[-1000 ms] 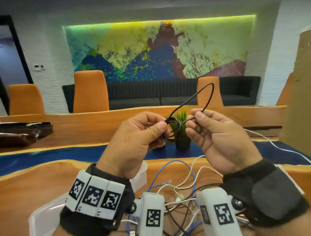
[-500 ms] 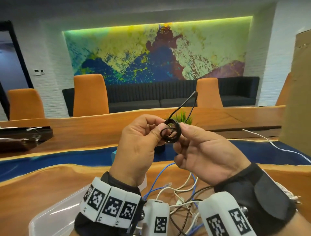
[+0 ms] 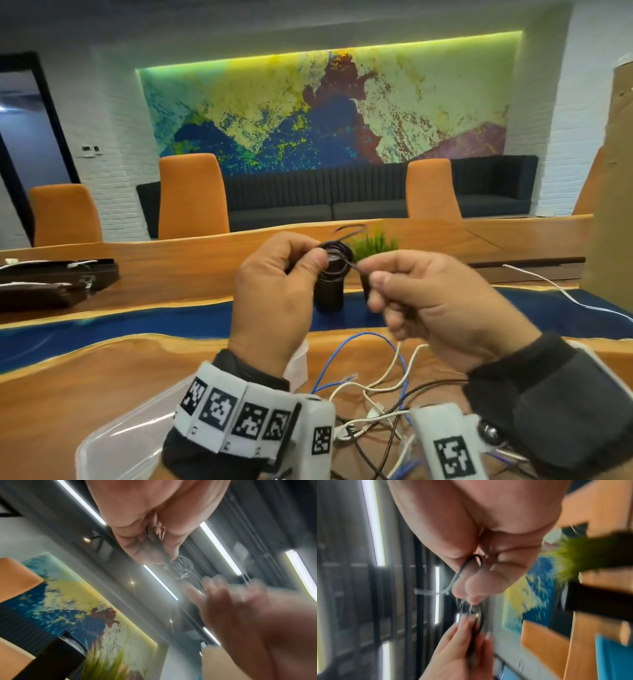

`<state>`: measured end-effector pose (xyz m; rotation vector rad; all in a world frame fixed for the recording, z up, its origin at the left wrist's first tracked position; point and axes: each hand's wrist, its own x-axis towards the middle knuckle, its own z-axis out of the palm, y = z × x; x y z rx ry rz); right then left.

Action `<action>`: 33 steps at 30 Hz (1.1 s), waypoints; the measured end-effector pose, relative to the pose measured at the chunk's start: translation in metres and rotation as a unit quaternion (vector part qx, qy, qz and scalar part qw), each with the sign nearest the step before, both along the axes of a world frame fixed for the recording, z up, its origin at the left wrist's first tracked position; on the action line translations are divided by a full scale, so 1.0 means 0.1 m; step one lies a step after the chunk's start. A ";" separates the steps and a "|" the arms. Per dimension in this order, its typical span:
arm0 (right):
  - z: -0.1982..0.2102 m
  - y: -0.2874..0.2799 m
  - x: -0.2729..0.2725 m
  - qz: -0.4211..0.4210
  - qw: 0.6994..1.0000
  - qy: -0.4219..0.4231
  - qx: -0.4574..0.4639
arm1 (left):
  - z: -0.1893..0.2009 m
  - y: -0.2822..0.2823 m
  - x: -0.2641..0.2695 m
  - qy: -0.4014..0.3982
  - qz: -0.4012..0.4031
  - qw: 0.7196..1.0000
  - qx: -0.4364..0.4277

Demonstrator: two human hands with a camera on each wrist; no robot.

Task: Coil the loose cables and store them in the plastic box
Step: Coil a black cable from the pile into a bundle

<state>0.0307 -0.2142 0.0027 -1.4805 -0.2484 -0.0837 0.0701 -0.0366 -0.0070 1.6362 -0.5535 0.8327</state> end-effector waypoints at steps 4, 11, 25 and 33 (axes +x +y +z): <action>0.08 -0.41 0.06 -0.253 0.945 -0.127 -0.162 | 0.13 0.30 0.03 0.095 -0.014 0.995 -0.017; 0.15 -0.58 0.04 -0.327 0.899 -0.251 -0.144 | 0.05 0.29 0.10 0.094 0.033 0.978 0.181; -0.04 -0.53 0.19 -0.332 0.820 -0.234 -0.404 | 0.00 0.45 0.25 0.170 0.117 0.969 0.136; -0.21 -0.19 0.23 -0.233 0.813 -0.219 -0.487 | 0.16 0.18 -0.01 0.318 -0.258 0.896 -0.171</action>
